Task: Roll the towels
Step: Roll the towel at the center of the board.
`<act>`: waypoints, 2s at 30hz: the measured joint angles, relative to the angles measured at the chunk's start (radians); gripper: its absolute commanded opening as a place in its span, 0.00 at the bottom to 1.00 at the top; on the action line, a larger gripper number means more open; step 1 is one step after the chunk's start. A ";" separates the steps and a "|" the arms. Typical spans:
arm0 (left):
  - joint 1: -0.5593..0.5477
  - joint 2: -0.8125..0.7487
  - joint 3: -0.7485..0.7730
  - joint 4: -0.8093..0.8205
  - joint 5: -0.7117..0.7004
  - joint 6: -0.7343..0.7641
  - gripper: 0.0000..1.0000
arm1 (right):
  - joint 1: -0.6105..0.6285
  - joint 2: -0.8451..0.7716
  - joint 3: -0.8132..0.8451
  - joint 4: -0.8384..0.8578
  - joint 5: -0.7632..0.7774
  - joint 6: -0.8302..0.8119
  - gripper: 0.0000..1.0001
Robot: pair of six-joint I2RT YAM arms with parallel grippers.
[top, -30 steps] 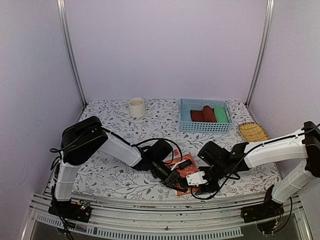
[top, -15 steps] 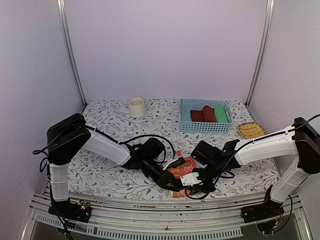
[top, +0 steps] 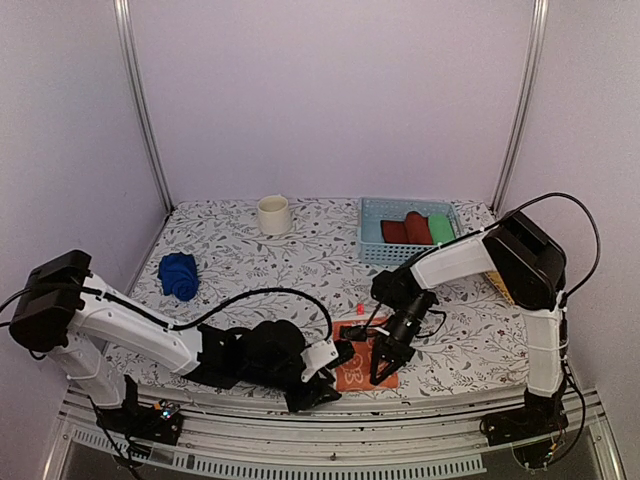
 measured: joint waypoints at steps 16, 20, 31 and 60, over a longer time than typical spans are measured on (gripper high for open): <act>-0.153 0.303 0.303 -0.158 -0.417 0.434 0.32 | -0.020 0.096 0.055 -0.117 -0.098 -0.006 0.03; -0.155 0.321 0.333 -0.190 -0.420 0.467 0.12 | -0.020 0.096 0.055 -0.117 -0.098 -0.006 0.06; -0.137 0.322 0.391 -0.286 -0.281 0.401 0.00 | -0.053 -0.089 0.050 -0.135 -0.029 -0.018 0.41; 0.205 0.597 0.610 -0.312 0.779 -0.160 0.06 | 0.219 -0.786 -0.488 0.303 0.584 -0.021 0.52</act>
